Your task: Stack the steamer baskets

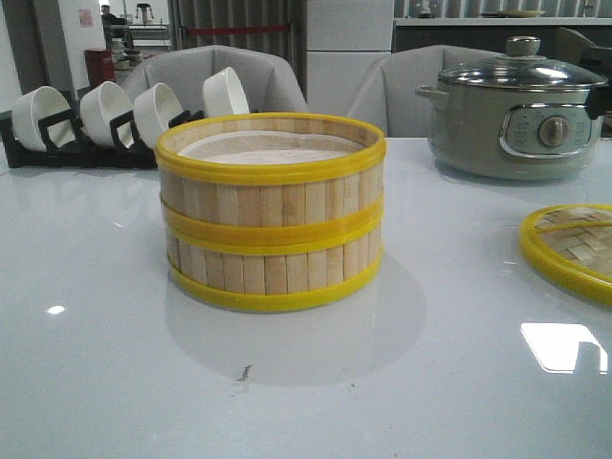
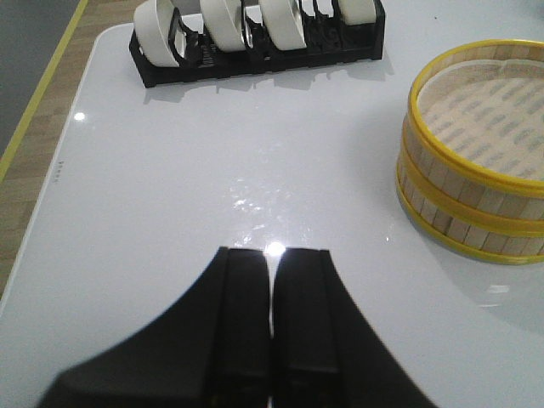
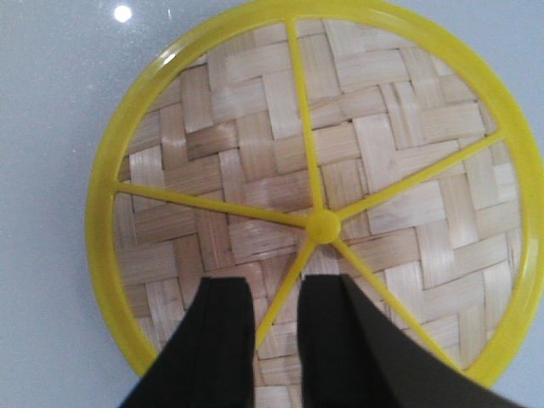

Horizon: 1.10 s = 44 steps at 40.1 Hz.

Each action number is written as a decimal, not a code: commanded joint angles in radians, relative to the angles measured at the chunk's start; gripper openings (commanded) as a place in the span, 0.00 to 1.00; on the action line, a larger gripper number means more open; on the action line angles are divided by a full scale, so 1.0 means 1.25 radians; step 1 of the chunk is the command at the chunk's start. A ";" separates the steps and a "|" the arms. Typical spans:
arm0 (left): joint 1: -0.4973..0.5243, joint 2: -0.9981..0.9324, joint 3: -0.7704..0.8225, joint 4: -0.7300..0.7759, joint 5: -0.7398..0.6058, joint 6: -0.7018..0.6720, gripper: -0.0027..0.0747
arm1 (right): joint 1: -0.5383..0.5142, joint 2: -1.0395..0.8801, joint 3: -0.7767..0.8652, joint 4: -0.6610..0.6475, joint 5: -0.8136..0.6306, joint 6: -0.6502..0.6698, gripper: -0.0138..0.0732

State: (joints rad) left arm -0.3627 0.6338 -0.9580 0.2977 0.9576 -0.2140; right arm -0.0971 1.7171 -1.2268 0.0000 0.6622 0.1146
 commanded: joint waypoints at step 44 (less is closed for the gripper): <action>-0.005 -0.001 -0.021 0.014 -0.058 -0.010 0.15 | -0.046 0.002 -0.032 -0.018 -0.103 -0.002 0.63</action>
State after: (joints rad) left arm -0.3627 0.6338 -0.9580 0.2977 0.9576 -0.2161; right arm -0.1495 1.7468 -1.2268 -0.0070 0.5814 0.1146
